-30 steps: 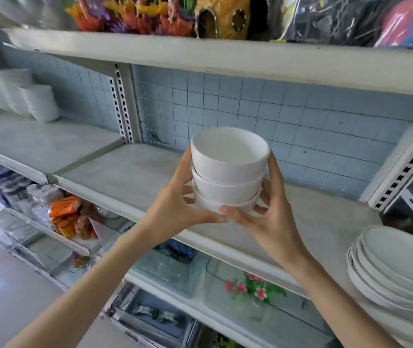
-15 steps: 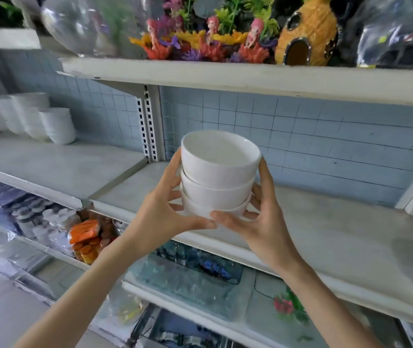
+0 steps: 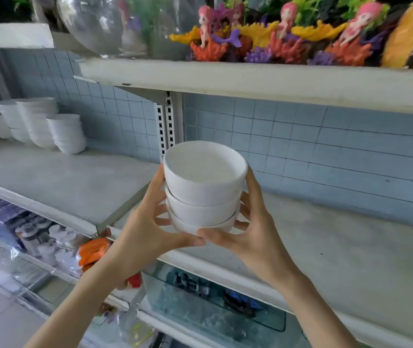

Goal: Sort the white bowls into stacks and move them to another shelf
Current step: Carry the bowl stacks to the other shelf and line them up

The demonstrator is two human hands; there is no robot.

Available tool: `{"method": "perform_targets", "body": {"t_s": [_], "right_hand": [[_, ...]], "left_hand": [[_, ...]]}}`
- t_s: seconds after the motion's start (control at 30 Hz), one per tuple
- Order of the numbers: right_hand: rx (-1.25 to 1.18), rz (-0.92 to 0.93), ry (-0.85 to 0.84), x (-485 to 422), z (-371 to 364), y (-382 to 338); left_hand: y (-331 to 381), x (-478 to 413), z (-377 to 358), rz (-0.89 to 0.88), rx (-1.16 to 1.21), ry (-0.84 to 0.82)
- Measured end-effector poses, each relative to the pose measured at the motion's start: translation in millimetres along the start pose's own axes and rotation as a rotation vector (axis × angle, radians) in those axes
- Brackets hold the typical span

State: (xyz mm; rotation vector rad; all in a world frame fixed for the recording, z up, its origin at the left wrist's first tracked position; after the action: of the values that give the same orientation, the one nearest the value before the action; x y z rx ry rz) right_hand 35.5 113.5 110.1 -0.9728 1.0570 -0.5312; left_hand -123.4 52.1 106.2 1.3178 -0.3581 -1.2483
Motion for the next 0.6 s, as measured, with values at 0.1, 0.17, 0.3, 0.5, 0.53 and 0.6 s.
{"method": "perform_targets", "body": {"t_s": [0.1, 0.17, 0.3, 0.5, 0.53, 0.6], "right_hand": [[0.007, -0.022, 0.008, -24, -12, 11], [0.007, -0.042, 0.011, -37, -20, 18], [0.025, -0.077, 0.011, -60, -41, 33], [0.043, -0.126, -0.016, -81, -84, 54], [0.046, -0.133, -0.02, -85, -94, 56], [0.053, -0.14, -0.02, -90, -117, 59]], "left_hand": [[-16, -26, 7, -0.016, -0.012, -0.03], [-26, -40, 12, -0.013, -0.014, -0.049], [-47, -62, 25, -0.001, -0.013, -0.071], [-83, -78, 55, 0.037, 0.002, -0.088], [-88, -79, 63, 0.044, 0.01, -0.089], [-98, -83, 82, 0.037, 0.02, -0.097]]}}
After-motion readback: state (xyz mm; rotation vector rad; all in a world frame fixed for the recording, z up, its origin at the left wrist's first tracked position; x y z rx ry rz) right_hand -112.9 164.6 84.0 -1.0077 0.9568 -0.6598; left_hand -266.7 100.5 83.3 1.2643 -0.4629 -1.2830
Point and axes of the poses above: each hand's wrist, its own x-axis away from the middle knuckle, its own z-axis out of the back of the hand, y = z × x, the point moved 6 cm from there along -x, towards the middle knuckle, and after that the axes turned 9 degrees about y, right-handed, at the moved point
